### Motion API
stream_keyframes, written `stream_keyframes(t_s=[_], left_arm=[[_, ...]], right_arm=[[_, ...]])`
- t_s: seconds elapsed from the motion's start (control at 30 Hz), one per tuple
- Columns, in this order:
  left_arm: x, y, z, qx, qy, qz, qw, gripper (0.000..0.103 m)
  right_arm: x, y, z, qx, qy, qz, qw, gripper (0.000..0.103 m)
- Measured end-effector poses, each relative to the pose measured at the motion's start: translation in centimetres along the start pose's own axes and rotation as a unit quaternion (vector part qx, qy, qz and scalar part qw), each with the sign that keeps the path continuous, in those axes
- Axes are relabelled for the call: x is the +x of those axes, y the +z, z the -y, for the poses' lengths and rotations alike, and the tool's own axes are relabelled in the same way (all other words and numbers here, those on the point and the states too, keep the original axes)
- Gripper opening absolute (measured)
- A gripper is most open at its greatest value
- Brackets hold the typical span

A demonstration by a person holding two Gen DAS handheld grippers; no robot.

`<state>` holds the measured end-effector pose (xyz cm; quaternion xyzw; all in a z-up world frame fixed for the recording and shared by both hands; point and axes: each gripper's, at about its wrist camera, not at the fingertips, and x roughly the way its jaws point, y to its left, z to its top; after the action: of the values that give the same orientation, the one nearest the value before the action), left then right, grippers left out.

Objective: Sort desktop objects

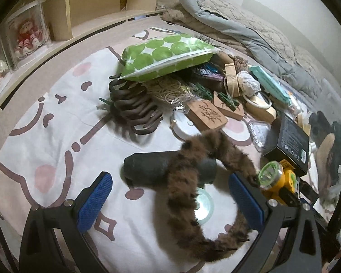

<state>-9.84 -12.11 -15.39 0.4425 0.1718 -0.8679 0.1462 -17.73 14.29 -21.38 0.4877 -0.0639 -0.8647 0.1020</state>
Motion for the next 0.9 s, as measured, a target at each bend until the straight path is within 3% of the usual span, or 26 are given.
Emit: stream_keyframes(t_s=[0.17, 0.33, 0.6, 0.63, 0.67, 0.73, 0.9], left_arm=[[-0.5, -0.2, 0.7, 0.009, -0.053, -0.004, 0.9986, 0.103], [0.0, -0.6, 0.6, -0.007, -0.085, -0.034, 0.9958, 0.103], [0.5, -2.0, 1.5, 0.013, -0.080, -0.068, 0.9943, 0.101], [0.6, -2.1, 1.4, 0.012, -0.078, -0.071, 0.9944, 0.099], [0.8, -2.2, 1.3, 0.011, -0.076, -0.074, 0.9943, 0.088], [1.1, -2.2, 1.2, 0.007, -0.078, -0.082, 0.9936, 0.078], [1.6, -2.2, 0.9, -0.006, -0.079, -0.095, 0.9923, 0.069]], right_arm=[[-1.0, 0.2, 2.1, -0.008, -0.030, 0.019, 0.999, 0.103], [-2.0, 1.2, 4.6, 0.001, -0.065, 0.039, 0.997, 0.103], [-2.7, 0.6, 6.7, -0.032, -0.029, 0.027, 0.999, 0.103], [-2.7, 0.4, 6.9, -0.029, -0.025, 0.026, 0.999, 0.103], [-2.6, 0.2, 7.2, -0.022, -0.021, 0.023, 0.999, 0.103], [-2.6, -0.1, 7.7, -0.005, -0.006, 0.017, 1.000, 0.103], [-3.1, 0.4, 8.1, 0.028, 0.024, 0.030, 0.999, 0.103]])
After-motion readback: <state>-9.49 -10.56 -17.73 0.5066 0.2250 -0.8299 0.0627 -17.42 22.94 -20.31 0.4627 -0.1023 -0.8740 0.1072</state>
